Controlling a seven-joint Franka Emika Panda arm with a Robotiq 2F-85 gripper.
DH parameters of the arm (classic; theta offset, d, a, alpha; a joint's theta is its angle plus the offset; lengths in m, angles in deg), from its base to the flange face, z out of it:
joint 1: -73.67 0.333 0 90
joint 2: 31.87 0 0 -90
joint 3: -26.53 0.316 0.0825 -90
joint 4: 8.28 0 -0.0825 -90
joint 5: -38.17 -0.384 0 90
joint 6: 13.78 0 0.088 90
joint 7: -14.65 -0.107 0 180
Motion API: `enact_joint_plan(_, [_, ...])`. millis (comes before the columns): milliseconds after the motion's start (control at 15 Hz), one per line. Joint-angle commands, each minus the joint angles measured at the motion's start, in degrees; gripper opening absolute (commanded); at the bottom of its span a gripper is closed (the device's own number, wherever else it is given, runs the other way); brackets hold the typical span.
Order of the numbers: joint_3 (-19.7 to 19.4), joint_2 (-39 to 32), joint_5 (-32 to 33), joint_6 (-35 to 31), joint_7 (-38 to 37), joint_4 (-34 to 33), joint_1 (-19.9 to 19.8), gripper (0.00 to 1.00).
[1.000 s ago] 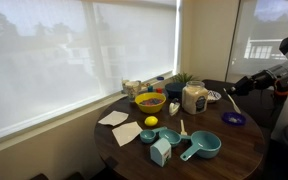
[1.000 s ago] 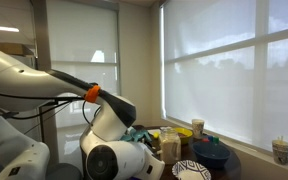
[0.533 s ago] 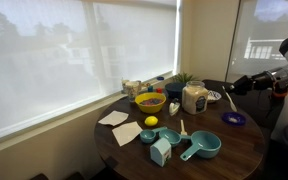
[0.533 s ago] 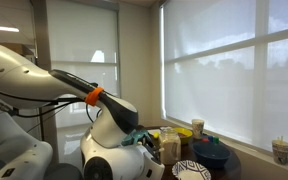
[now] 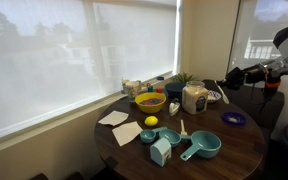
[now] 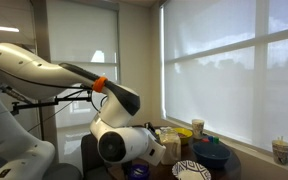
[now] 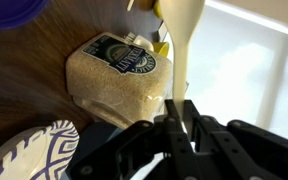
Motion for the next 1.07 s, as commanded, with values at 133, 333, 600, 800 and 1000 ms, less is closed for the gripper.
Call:
enact_joint_plan(133, [10.33,0.48,2.53,-10.07,-16.12,-1.40,-0.34,0.03])
enact_joint_plan(333, [13.73,0.23,4.30,-13.01,-25.32,-1.76,1.07,0.03])
enact_joint_plan(600, [17.59,-0.05,10.30,-19.55,-36.13,-1.32,2.34,0.03])
enact_joint_plan(800, [18.91,-0.12,16.35,-21.80,-42.35,-1.05,3.69,0.03])
enact_joint_plan(1000, [16.64,-0.08,15.73,-21.42,-40.69,-0.92,5.50,0.12])
